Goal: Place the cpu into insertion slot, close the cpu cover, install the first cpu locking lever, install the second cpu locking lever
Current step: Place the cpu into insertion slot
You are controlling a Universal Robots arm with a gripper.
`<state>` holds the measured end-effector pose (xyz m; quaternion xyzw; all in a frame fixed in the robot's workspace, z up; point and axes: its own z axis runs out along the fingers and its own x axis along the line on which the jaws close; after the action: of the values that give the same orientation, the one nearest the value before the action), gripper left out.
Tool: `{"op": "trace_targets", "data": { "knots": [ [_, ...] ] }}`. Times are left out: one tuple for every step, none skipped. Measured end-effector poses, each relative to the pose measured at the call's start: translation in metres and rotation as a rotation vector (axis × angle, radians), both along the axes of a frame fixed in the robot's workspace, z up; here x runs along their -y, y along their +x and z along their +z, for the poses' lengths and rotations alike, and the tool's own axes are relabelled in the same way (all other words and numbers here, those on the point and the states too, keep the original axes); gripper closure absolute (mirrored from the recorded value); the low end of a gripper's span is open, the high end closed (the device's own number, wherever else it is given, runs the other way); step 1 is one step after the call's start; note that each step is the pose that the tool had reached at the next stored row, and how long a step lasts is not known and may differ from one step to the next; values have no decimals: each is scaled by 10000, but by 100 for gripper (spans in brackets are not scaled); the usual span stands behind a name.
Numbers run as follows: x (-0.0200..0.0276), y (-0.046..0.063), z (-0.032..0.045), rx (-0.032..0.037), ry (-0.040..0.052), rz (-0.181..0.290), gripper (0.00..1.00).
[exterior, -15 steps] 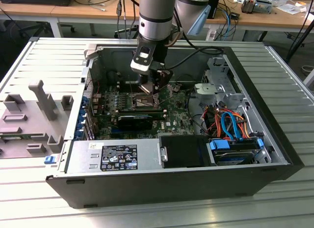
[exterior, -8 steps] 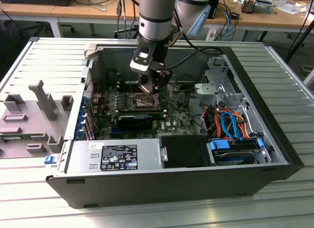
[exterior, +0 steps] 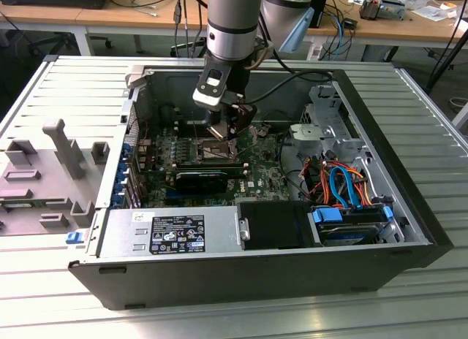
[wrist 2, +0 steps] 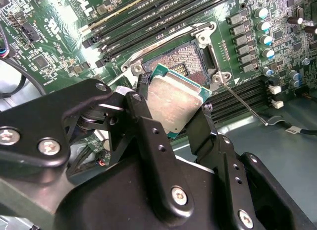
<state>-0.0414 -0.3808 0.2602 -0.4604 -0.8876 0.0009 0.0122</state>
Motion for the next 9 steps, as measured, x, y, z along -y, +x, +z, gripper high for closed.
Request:
{"op": "trace_targets", "data": {
  "knots": [
    [0, 0, 0, 0, 0, -28, 45],
    [0, 0, 0, 0, 0, -49, 45],
    [0, 0, -1, 0, 0, -87, 45],
    [0, 0, -1, 0, 0, -115, 45],
    [0, 0, -1, 0, 0, -132, 45],
    [0, 0, -2, 0, 0, -187, 45],
    [0, 0, -3, 0, 0, -260, 45],
    [0, 0, -3, 0, 0, -279, 45],
    [0, 0, -3, 0, -1, -299, 45]
  ]
}}
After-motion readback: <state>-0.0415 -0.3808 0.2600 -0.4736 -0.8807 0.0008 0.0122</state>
